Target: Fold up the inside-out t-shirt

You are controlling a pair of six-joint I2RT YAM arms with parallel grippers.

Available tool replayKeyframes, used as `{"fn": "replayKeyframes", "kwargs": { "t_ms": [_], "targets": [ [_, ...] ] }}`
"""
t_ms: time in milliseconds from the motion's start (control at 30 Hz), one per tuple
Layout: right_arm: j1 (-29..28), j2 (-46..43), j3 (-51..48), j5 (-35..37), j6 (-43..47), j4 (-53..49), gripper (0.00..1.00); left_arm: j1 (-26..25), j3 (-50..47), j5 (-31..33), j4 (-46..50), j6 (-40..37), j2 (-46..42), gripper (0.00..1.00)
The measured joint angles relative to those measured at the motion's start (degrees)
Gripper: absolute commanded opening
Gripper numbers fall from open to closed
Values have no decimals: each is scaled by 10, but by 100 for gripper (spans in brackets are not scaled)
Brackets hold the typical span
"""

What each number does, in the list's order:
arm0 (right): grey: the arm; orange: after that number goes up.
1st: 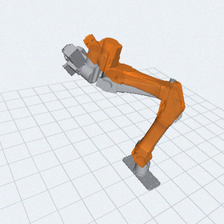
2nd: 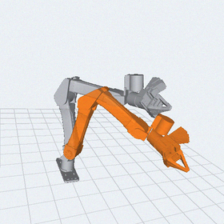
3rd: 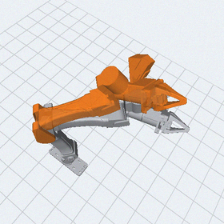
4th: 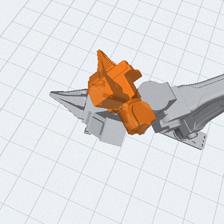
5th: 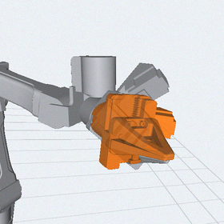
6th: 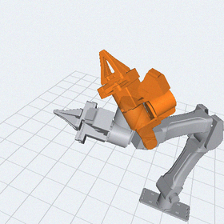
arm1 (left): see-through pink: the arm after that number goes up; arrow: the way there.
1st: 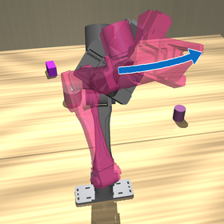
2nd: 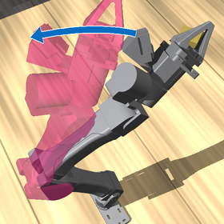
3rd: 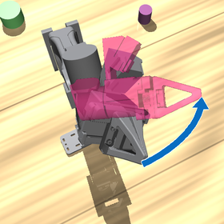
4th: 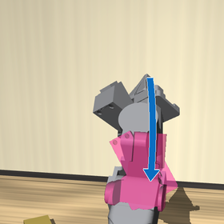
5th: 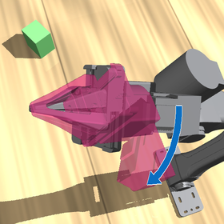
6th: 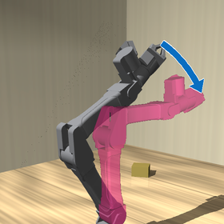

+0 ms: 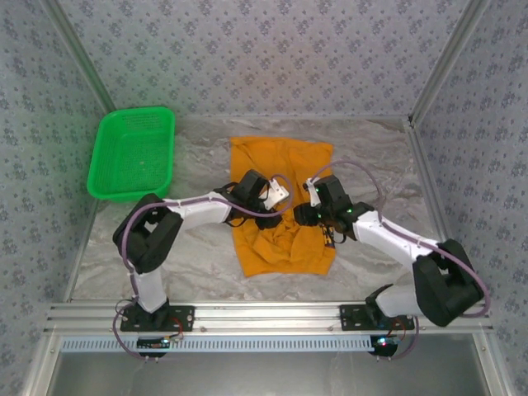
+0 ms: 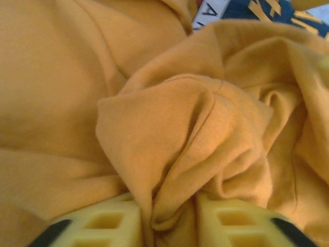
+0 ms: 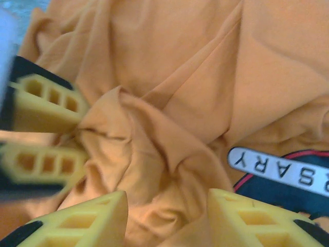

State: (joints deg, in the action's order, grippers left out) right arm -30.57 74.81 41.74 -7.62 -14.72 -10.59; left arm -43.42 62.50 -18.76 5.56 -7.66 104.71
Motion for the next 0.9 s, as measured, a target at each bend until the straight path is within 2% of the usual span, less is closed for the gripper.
{"fn": "replayKeyframes", "kwargs": {
  "t_ms": [100, 267, 400, 667, 800, 867, 900],
  "targets": [
    [-7, -18, -21, -48, -17, 5, 41, 12, 0, -44, 2, 5, -1, 1],
    [-45, 28, -33, -102, -53, 43, 40, 54, -30, -114, -20, 35, -22, 1],
    [-56, 78, -31, -77, -78, 69, 48, 71, -37, -137, -24, 46, -30, 3],
    [-56, 134, 12, -10, -67, 81, 47, 70, -38, -178, -42, 59, -26, 2],
    [-54, 145, 18, 8, -57, 92, 42, 73, -42, -185, -50, 66, -23, 3],
    [-51, 158, 20, 8, -50, 102, 33, 76, -46, -191, -56, 69, -23, 3],
    [-50, 165, 20, 8, -45, 107, 24, 78, -47, -194, -57, 71, -23, 3]
  ]
}}
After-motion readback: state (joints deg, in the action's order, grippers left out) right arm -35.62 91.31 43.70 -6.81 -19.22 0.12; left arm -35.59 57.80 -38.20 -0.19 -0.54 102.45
